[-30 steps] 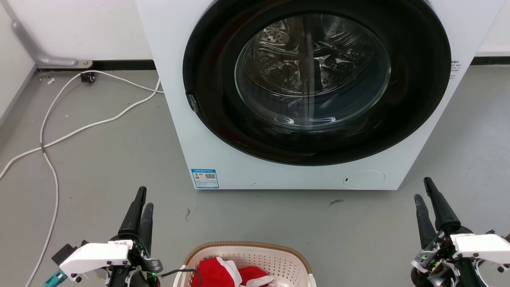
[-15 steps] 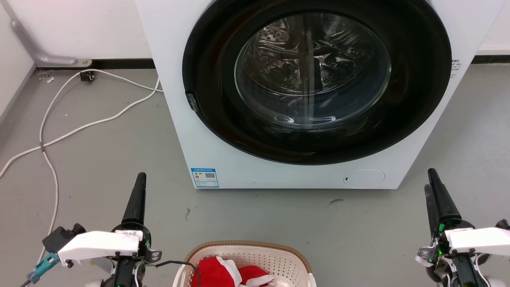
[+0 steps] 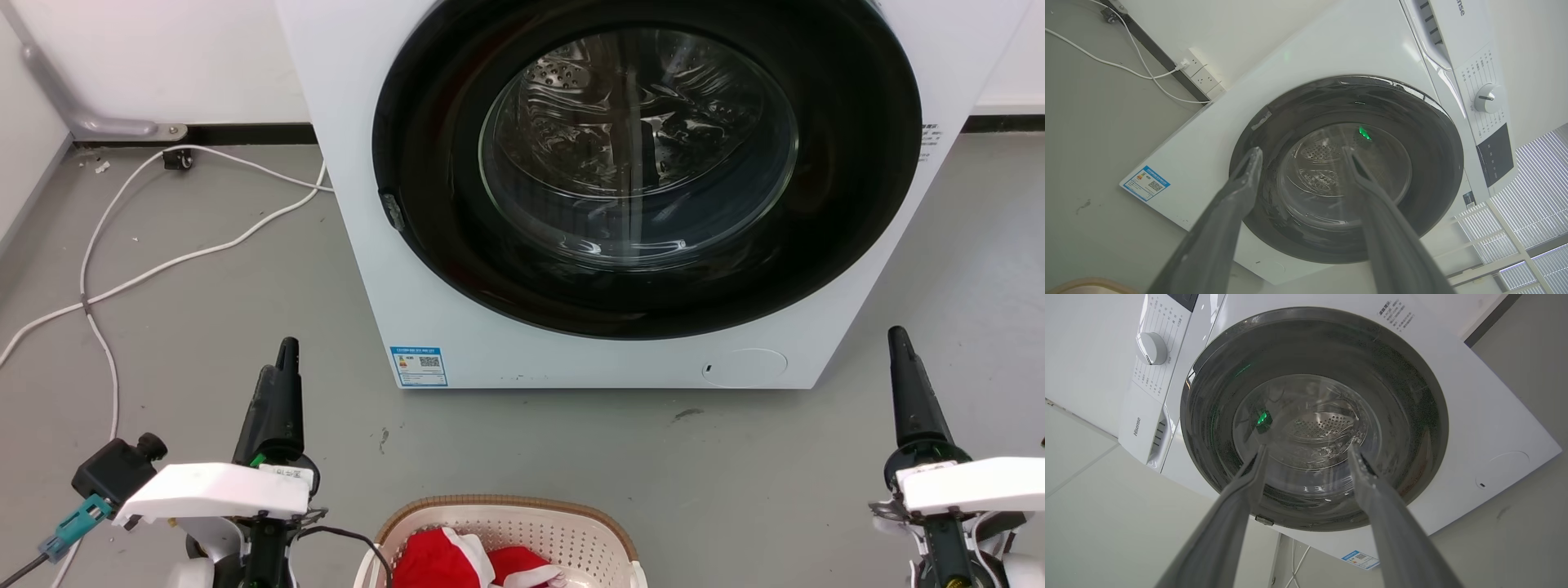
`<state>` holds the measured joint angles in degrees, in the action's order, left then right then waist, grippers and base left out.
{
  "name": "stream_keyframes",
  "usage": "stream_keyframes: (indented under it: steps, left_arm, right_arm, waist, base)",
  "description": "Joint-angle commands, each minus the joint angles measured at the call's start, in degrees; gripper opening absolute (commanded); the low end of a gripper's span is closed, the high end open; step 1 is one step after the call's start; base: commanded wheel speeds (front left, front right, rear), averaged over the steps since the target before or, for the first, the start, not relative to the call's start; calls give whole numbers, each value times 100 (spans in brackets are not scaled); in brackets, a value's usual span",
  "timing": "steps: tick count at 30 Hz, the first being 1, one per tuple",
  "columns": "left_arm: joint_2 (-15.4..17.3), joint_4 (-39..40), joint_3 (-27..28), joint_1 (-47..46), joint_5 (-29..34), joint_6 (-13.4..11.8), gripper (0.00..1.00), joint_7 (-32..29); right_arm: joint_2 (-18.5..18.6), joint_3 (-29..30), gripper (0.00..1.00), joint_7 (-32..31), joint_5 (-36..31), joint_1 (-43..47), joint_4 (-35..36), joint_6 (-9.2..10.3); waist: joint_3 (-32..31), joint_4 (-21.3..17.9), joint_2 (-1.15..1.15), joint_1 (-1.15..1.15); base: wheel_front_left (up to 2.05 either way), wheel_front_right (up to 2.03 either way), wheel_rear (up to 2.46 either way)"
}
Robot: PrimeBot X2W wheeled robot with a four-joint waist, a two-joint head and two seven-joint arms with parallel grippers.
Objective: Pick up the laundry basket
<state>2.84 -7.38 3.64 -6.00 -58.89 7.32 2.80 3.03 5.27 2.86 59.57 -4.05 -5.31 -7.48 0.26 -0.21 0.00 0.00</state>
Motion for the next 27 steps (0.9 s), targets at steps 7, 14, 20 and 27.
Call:
stream_keyframes:
  steps: [7, 14, 20, 27]
  left_arm:
    - [31, 145, -75, -133, 816, 15, 100, 164]
    - [72, 88, -195, -151, 1514, 16, 100, 291]
    - [71, 3, -283, -109, 2066, 13, 100, 395]
    - [53, -130, -345, -93, 2595, -45, 100, 511]
  right_arm:
    - [1, -127, 100, 159, -1170, 83, 254, -1]
    - [-1, -219, 100, 289, -2066, 151, 282, -1]
    - [-3, -278, 100, 391, -2680, 233, 253, -1]
    - [-6, -304, 100, 499, -3318, 253, 122, -1]
  waist:
    - [-16, -4, 0, 0]
    - [-34, 0, 0, 0]
    - [-52, -4, 0, 0]
    - [-67, -5, 0, 0]
  base:
    - [0, 0, 0]
    - [0, 0, 0]
    - [0, 0, 0]
    - [0, 0, 0]
